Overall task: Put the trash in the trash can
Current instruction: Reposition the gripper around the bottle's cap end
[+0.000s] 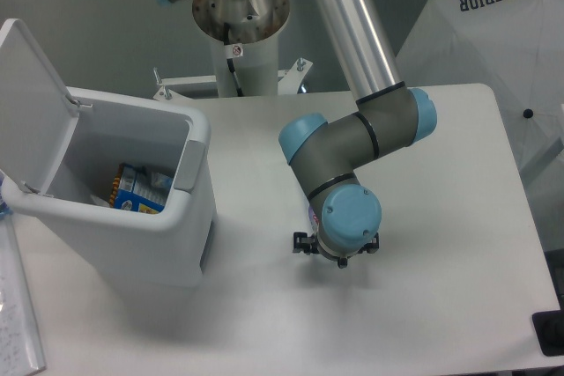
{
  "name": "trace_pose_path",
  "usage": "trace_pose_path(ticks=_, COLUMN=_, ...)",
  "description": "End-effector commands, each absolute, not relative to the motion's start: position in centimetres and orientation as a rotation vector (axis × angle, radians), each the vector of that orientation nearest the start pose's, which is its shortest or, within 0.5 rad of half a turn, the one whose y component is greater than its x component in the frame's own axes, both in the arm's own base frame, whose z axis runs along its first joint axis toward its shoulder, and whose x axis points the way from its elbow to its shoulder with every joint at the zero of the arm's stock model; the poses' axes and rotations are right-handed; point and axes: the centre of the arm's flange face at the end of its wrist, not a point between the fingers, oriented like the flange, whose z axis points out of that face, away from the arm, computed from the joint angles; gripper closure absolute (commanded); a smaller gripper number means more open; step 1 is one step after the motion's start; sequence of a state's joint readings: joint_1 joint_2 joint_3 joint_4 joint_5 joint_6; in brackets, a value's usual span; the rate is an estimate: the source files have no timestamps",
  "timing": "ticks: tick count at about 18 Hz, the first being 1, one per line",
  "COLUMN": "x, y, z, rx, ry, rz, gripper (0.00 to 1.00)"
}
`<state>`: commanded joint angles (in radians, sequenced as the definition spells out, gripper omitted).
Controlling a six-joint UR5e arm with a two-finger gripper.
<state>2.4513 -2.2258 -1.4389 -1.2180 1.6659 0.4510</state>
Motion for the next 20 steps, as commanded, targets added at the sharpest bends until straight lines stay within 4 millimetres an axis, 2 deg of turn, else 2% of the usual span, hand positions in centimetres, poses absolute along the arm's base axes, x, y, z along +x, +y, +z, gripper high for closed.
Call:
trace_pose_path(ticks=4, x=-44.6, y=52.9, z=19.0, rx=-3.257, ry=-0.702, rz=-0.051, gripper=0.59)
trace_pose_path(ticks=8, x=-44.6, y=52.9, z=19.2, rx=-3.253, ry=-0.707, rz=-0.047, gripper=0.79)
trace_pose_path(ticks=10, x=-44.6, y=52.9, z=19.3, rx=-3.25, ry=-0.709, rz=-0.044, gripper=0.83)
trace_pose_path(ticks=16, x=-44.4, y=52.9, z=19.6, rx=-3.252, ry=-0.707, rz=-0.045, gripper=0.88)
trace_pose_path(ticks=19, x=-44.5, y=53.1, z=20.5, rx=-3.235, ry=-0.703, rz=-0.038, gripper=0.9)
trace_pose_path(ticks=20, x=-44.6, y=53.3, z=21.4, rx=-3.217, ry=-0.701, rz=-0.027, gripper=0.9)
